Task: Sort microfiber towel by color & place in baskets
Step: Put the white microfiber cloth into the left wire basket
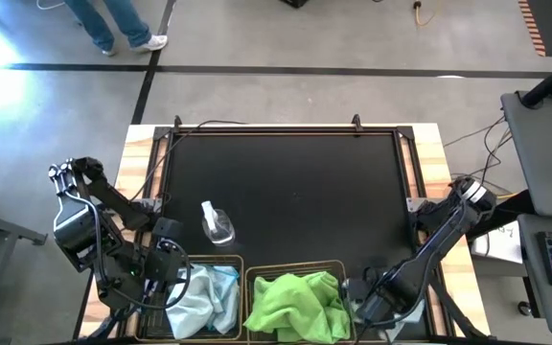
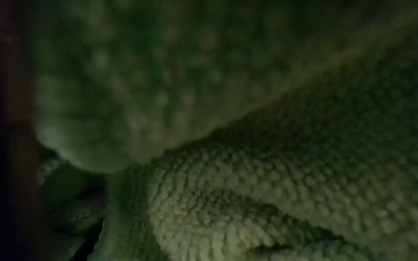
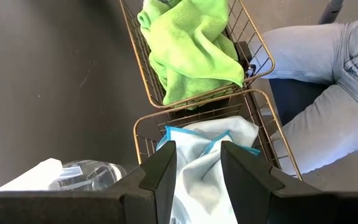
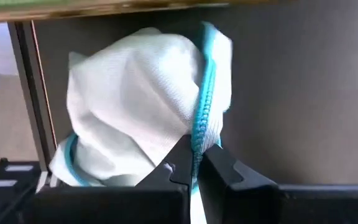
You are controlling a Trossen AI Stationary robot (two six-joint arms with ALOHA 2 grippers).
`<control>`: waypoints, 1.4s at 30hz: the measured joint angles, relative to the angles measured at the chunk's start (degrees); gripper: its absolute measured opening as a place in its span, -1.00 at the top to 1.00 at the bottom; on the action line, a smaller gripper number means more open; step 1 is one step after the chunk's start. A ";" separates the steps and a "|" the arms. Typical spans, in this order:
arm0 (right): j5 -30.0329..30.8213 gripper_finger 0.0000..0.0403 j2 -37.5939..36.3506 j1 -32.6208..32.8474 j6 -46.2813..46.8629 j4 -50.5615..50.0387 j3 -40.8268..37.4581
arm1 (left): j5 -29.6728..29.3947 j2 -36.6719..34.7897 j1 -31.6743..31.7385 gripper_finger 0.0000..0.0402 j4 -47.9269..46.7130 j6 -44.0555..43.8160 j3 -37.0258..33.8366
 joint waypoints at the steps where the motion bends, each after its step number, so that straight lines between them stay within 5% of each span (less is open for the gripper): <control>1: 0.73 0.96 -0.97 0.00 1.39 -0.78 0.00 | 0.01 0.00 -0.01 0.45 0.00 0.00 0.00; 7: 9.19 0.96 -7.72 0.00 9.22 -1.36 0.00 | 0.03 0.00 -0.01 0.45 0.00 0.00 0.00; 13: 24.57 0.96 -14.27 0.00 10.69 2.22 0.00 | 0.03 0.00 0.01 0.45 0.04 -0.66 0.00; 18: 41.75 0.96 -18.61 0.00 4.00 12.68 0.00 | 0.05 0.00 -0.01 0.45 0.08 -2.84 0.00; 23: 54.54 0.96 -21.37 0.00 -12.03 31.16 0.00 | 0.03 0.00 -0.01 0.45 0.35 -3.17 0.00; 31: 54.22 0.96 -19.81 -0.04 -43.55 62.63 0.02 | -6.27 0.00 0.01 0.45 1.42 1.12 -0.02; 42: 53.73 0.96 -13.74 -5.24 -48.94 75.45 0.09 | -29.43 0.00 0.32 0.45 9.21 6.79 -0.02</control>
